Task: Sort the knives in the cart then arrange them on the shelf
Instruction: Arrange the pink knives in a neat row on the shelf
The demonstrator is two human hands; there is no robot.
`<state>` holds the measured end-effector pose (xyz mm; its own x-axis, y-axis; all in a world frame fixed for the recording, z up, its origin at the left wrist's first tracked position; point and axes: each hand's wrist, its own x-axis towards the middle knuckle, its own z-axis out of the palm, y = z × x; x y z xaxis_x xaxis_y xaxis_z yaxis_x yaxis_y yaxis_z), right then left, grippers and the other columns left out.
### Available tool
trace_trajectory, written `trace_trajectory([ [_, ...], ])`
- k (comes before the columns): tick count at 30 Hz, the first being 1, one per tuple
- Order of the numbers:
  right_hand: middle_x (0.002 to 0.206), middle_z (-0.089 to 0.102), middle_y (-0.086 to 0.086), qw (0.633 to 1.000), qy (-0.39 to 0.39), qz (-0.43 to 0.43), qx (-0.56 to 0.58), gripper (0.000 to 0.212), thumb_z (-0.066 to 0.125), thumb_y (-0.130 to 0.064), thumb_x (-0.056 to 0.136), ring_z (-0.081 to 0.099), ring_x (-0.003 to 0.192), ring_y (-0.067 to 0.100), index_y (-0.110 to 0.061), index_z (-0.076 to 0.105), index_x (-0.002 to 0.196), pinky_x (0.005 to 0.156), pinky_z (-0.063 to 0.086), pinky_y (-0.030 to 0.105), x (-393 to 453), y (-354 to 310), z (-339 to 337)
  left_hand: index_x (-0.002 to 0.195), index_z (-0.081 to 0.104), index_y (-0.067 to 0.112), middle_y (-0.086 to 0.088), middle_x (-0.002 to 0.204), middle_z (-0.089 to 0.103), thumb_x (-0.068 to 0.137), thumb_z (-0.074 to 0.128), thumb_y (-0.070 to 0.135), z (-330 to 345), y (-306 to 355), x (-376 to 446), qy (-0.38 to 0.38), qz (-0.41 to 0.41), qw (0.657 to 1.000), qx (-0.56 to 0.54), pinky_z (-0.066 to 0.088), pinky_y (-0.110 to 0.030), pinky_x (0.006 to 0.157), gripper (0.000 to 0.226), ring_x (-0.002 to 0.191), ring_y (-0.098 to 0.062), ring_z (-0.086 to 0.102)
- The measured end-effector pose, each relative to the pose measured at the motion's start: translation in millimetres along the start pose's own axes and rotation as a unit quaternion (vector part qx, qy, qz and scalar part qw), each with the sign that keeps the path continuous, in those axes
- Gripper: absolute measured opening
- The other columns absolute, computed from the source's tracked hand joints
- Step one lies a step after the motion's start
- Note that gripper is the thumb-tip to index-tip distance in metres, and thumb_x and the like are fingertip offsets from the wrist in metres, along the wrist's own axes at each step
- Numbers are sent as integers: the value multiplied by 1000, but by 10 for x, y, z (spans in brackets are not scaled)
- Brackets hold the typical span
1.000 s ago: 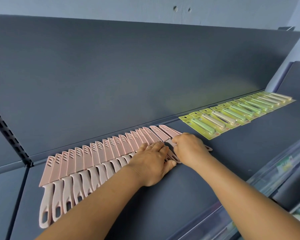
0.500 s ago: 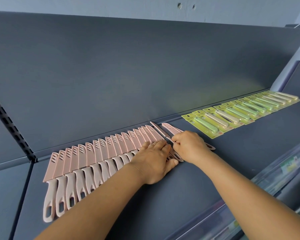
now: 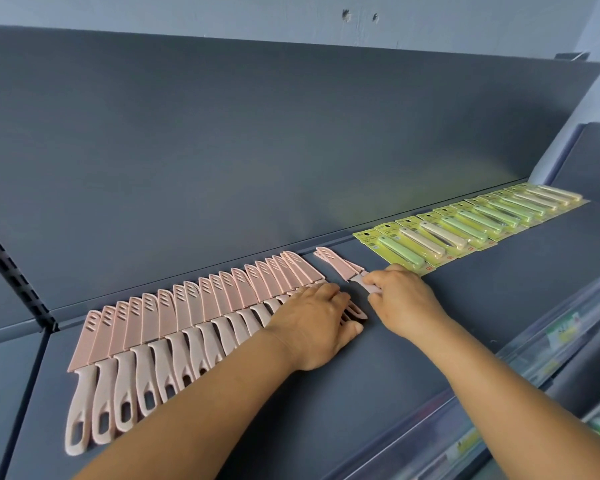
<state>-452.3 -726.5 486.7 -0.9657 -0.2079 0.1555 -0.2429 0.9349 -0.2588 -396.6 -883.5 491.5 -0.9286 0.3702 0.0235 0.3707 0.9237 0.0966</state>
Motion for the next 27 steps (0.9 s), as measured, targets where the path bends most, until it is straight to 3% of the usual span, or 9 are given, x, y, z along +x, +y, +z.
trace_trajectory([
  [7, 105, 59, 9, 999, 18, -27, -11, 29, 50, -16, 93, 58, 91, 27, -20, 65, 117, 64, 38, 27, 63, -52, 22, 147, 29, 17, -3, 153, 27, 98, 35, 49, 26, 3, 14, -2, -5, 1000, 2, 12, -31, 116, 58, 141, -23, 24],
  [10, 94, 61, 7, 999, 18, -43, 27, 23, 53, -17, 92, 57, 82, 26, -20, 70, 108, 62, 43, 29, 89, -121, 33, 147, 29, 17, -3, 152, 28, 99, 34, 48, 23, 10, 0, 1, -6, 1000, -3, 12, -31, 116, 58, 141, -23, 24],
  [13, 85, 56, 2, 998, 15, -49, 33, 18, 53, -18, 94, 50, 74, 23, -18, 70, 99, 54, 35, 25, 104, -179, 47, 147, 29, 17, -3, 151, 28, 98, 35, 47, 20, 19, 1, 2, -6, 1000, -3, 13, -31, 115, 58, 140, -23, 25],
  [22, 88, 58, 6, 998, -2, -58, 39, 19, 51, -19, 94, 53, 77, 26, -19, 70, 91, 61, 38, 27, 91, -209, 10, 147, 27, 16, -3, 153, 27, 98, 35, 48, 37, 6, 14, 2, -8, 1000, -1, 11, -32, 116, 59, 141, -24, 24],
  [24, 96, 62, 8, 996, 3, -55, 72, 20, 52, -21, 94, 58, 87, 29, -17, 71, 99, 71, 49, 32, 90, -184, -17, 148, 26, 16, -3, 154, 25, 98, 34, 49, 34, 5, 13, 2, -11, 1000, 1, 10, -31, 116, 60, 142, -23, 22],
  [27, 105, 64, 12, 995, 42, -27, 88, 21, 54, -16, 92, 59, 96, 32, -12, 70, 105, 80, 51, 41, 104, -41, -80, 149, 23, 16, -2, 156, 21, 98, 34, 49, 23, 11, 29, 3, -12, 1000, -3, 8, -31, 117, 62, 144, -22, 19],
])
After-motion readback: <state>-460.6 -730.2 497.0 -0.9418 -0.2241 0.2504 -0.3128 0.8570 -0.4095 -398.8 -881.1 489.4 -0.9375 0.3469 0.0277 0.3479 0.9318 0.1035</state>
